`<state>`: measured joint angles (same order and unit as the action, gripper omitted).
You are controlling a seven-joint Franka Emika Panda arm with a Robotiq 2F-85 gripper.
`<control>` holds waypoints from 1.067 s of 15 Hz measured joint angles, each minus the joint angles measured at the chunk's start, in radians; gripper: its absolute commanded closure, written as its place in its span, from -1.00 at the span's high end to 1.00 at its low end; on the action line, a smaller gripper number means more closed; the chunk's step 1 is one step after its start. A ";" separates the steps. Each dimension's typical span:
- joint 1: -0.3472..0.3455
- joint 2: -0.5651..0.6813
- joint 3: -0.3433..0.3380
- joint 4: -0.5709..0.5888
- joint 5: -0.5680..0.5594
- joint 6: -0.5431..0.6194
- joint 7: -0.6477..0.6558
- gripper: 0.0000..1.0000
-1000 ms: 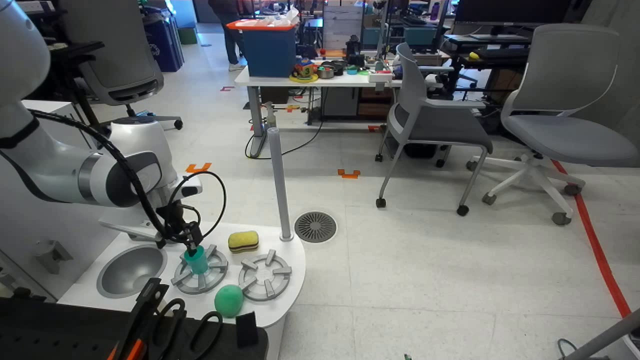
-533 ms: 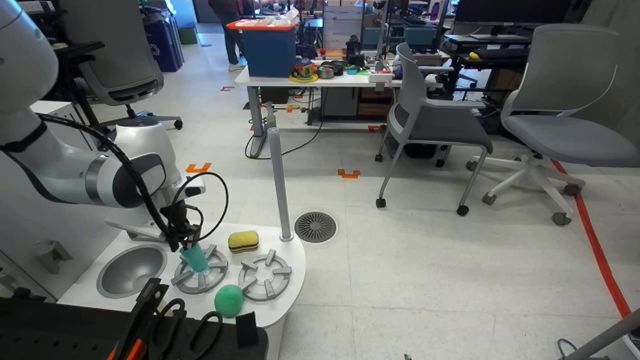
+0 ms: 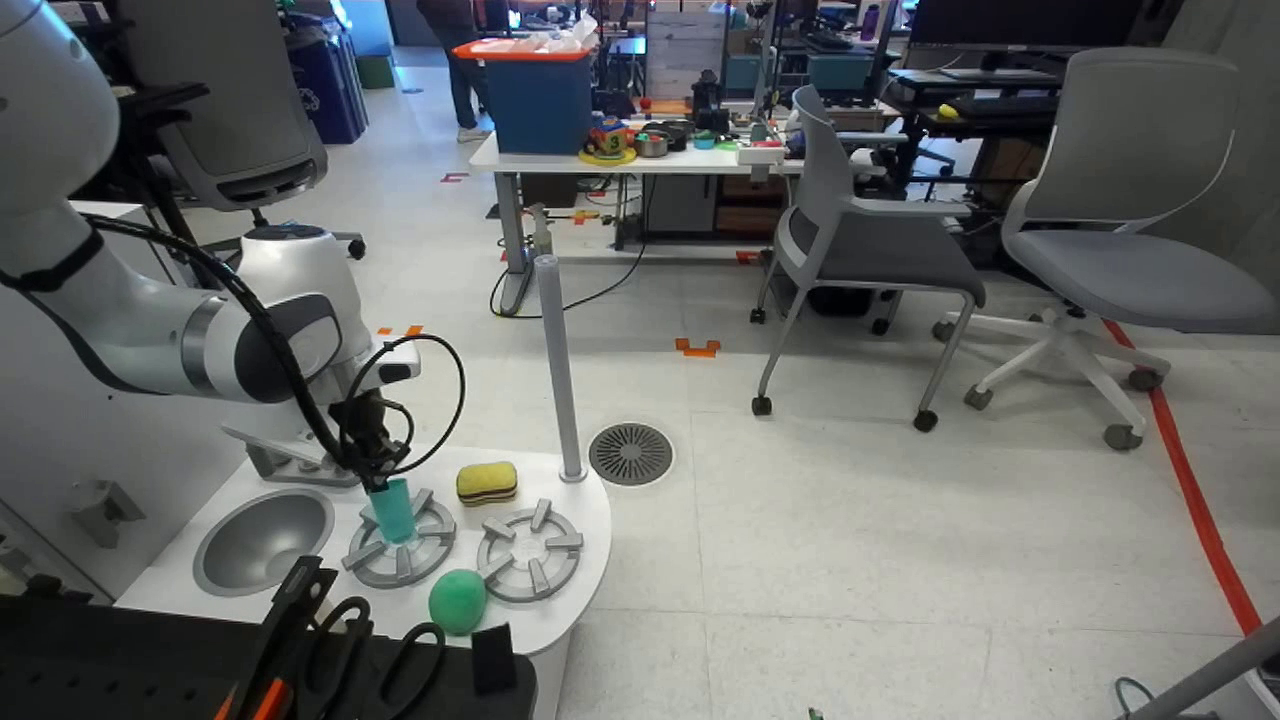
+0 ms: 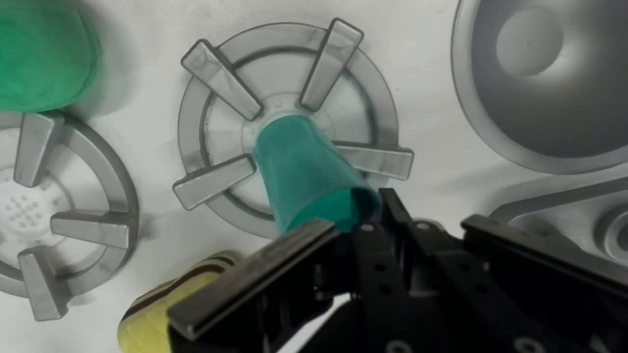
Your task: Move the cup on the stove
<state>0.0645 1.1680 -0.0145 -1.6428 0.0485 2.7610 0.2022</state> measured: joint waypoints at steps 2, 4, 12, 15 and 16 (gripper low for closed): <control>-0.002 -0.009 -0.004 -0.002 0.011 -0.016 0.007 -0.98; -0.008 -0.022 -0.005 -0.009 0.028 -0.041 0.007 -0.98; -0.015 -0.118 0.035 -0.058 0.102 -0.140 0.020 -0.99; -0.015 -0.134 0.034 -0.048 0.102 -0.075 0.020 -0.99; -0.015 -0.134 0.031 -0.038 0.102 -0.052 0.020 -0.99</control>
<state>0.0498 1.0342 0.0161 -1.6813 0.1504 2.7085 0.2219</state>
